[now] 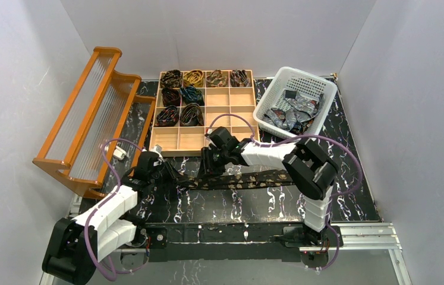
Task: Roll the ties
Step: Roll the tie at the center of the board.
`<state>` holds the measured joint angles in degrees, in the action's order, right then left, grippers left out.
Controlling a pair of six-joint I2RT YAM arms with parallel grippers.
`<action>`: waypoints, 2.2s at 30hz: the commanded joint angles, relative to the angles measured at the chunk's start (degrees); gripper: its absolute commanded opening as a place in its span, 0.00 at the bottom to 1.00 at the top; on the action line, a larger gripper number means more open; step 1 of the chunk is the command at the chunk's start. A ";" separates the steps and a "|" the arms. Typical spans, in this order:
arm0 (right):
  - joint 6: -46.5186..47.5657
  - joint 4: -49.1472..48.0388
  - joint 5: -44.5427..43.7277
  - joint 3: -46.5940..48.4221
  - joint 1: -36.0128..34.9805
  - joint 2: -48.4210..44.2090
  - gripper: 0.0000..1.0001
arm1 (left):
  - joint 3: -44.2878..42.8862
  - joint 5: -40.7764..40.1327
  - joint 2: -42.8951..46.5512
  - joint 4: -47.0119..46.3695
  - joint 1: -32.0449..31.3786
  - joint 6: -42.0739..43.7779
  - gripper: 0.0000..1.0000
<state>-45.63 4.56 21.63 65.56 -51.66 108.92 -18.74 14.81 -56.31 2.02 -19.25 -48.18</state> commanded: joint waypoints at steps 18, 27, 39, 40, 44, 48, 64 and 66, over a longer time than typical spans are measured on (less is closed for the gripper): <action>0.90 8.75 -7.27 -3.87 -0.46 -2.17 0.32 | -11.67 -16.80 -2.86 14.80 -6.64 9.40 0.00; -2.17 2.57 -7.85 -5.22 0.39 -9.72 0.43 | -17.24 -36.10 -4.86 21.61 -18.85 7.44 0.00; -7.18 2.82 -21.20 -14.22 4.45 -22.37 0.52 | -25.02 -56.54 -13.39 29.79 -32.17 4.38 0.01; -7.52 3.14 -21.27 -14.65 4.92 -23.10 0.52 | -25.91 -57.65 -14.63 30.41 -33.42 4.15 0.01; -8.13 3.90 -24.50 -16.32 6.32 -25.68 0.52 | -28.70 -62.43 -19.75 33.02 -37.18 2.39 0.03; -8.57 4.08 -25.75 -17.83 7.43 -27.86 0.53 | -31.67 -64.53 -24.84 34.32 -39.74 1.09 0.07; -10.59 4.33 -26.54 -22.80 11.45 -32.72 0.59 | -43.91 -65.65 -42.09 39.70 -47.75 -0.92 0.48; -10.39 4.30 -25.94 -23.01 11.89 -32.60 0.60 | -44.06 -62.73 -42.66 37.34 -47.89 0.41 0.54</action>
<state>-55.55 9.37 -4.34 43.22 -40.58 78.02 -60.71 -49.34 -98.74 40.32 -66.39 -48.07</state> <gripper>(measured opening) 0.591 0.492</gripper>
